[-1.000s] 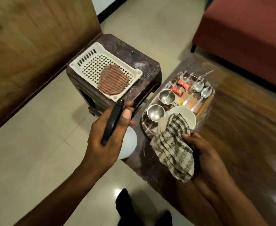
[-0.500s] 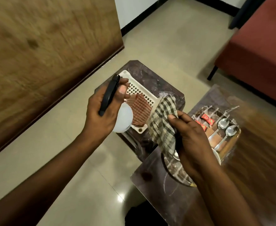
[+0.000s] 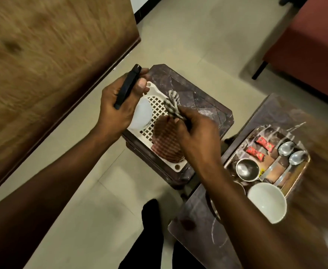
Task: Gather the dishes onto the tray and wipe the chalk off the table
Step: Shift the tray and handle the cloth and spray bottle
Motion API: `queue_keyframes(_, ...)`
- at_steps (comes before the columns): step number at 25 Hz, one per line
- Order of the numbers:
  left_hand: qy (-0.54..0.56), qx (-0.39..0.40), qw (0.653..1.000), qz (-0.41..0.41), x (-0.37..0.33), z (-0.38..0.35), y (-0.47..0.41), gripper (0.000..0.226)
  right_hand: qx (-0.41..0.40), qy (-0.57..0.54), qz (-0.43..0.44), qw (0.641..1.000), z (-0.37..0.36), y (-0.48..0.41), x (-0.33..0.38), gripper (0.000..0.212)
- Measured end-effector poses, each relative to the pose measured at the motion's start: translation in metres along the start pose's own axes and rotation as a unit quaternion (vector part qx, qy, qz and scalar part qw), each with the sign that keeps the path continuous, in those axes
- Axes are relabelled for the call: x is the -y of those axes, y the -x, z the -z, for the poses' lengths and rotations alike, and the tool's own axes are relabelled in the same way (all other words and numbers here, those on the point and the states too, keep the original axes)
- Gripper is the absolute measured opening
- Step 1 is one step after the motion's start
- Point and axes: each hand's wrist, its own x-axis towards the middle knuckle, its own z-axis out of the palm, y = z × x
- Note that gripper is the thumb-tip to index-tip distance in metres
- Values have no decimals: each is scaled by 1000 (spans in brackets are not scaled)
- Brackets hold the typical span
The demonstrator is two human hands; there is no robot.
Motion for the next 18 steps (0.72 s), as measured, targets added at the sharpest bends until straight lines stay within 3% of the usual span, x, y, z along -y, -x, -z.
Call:
queue_keyframes(7,-27,63,998,18,43,4,-33,45,13,213,32,976,-53,6,-16,45)
queue_keyframes(9,-29,71,997,21,48,5,-34,48,49,222,37,973,-63,10,-21,53)
queue_keyframes(11,-26,84,996,22,50,5,-36,43,68,225,33,971,-71,12,-28,47)
queue_keyframes(18,-14,94,995,36,56,4,-39,47,30,264,58,962,-83,13,-36,44)
